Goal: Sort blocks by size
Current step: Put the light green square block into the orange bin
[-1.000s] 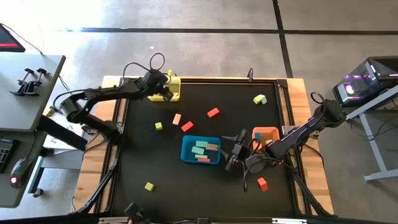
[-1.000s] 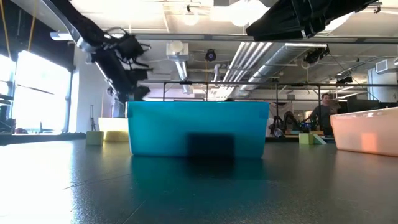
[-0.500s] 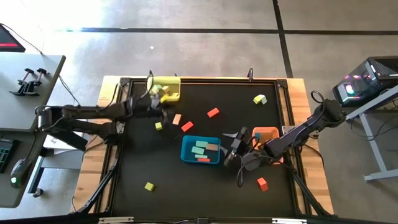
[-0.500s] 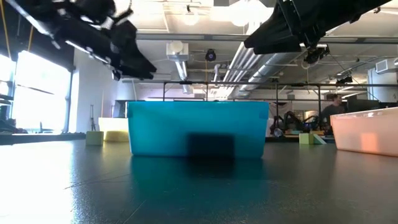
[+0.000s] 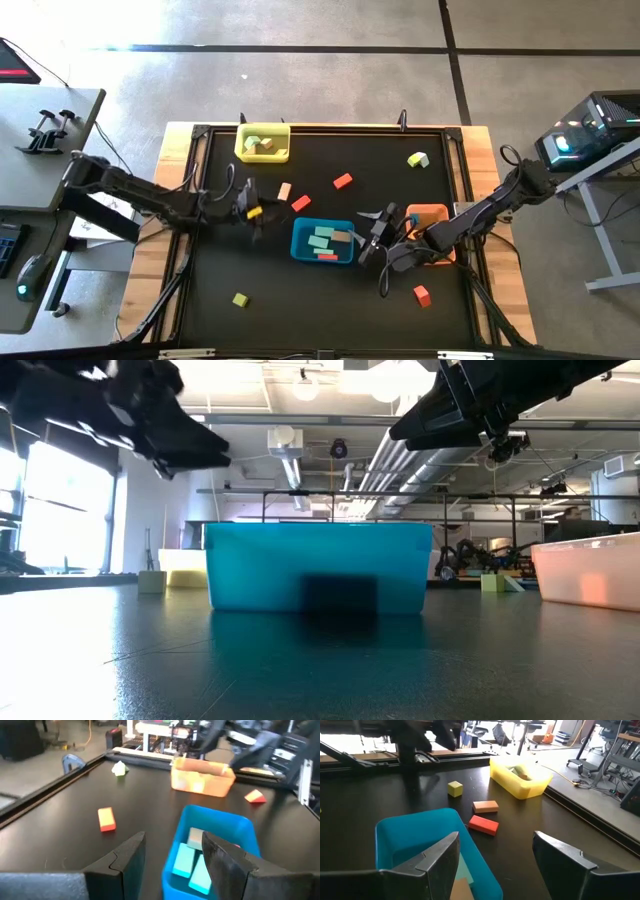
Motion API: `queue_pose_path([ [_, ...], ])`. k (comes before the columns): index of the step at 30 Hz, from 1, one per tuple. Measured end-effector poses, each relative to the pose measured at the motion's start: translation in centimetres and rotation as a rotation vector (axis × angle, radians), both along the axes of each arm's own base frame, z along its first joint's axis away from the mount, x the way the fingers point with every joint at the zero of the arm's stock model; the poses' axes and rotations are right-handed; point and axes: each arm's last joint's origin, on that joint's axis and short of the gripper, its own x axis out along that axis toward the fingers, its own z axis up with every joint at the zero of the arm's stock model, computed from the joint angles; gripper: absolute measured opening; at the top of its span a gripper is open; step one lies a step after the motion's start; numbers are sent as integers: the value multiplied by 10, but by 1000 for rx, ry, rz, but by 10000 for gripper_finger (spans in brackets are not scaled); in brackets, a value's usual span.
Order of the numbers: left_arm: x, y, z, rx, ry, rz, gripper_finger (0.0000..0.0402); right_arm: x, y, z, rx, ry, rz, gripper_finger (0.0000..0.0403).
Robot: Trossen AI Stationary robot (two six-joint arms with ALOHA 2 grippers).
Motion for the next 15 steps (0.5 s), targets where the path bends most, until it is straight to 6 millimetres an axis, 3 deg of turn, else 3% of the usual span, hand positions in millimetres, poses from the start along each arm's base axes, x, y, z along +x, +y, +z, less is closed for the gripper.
queue_pose_path([
  [15,-23,-89,41,292,89,-195,181,0,0,0,0,0,0,245],
])
